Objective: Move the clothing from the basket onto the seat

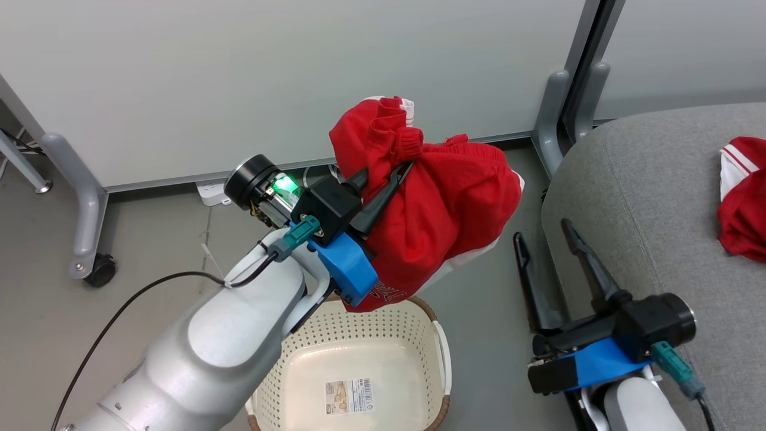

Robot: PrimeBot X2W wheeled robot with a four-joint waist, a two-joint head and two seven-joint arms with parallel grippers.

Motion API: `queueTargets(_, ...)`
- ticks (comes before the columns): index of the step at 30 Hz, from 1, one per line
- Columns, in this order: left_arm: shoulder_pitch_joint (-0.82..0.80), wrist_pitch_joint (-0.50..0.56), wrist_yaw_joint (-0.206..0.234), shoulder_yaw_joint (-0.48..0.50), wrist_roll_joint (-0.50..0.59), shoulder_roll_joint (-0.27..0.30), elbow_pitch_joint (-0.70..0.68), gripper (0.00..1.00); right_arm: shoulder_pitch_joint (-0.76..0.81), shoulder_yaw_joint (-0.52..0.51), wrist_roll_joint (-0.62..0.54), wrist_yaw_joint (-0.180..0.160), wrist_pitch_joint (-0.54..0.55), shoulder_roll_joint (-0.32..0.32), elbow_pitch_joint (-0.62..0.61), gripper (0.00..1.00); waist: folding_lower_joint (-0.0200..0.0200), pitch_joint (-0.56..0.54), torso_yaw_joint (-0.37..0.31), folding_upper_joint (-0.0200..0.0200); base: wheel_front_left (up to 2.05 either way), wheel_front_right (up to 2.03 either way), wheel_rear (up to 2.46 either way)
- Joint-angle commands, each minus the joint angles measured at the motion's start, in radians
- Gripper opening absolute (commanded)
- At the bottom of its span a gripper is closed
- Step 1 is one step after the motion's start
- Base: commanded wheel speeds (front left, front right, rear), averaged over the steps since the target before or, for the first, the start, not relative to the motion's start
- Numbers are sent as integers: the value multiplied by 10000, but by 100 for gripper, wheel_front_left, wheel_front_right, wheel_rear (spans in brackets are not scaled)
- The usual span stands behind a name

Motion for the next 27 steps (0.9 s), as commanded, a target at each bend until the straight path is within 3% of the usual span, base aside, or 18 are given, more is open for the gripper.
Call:
queueTargets(1, 0, -8, 46, 12, -66, -15, -11, 0, -16, 194, 67, -9, 0, -41, 38, 100, 0, 14, 9, 0, 0, 0, 0)
queueTargets(15, -205, -23, 102, -36, -92, -93, 31, 0, -1126, 3168, 184, -9, 0, -281, 806, 100, 0, 260, 50, 0, 0, 0, 0)
queueTargets(27, -559, -37, 71, -90, 6, -308, -11, 0, -3011, 3637, -739, -9, 0, -24, 2910, 100, 0, 803, 286, 0, 0, 0, 0)
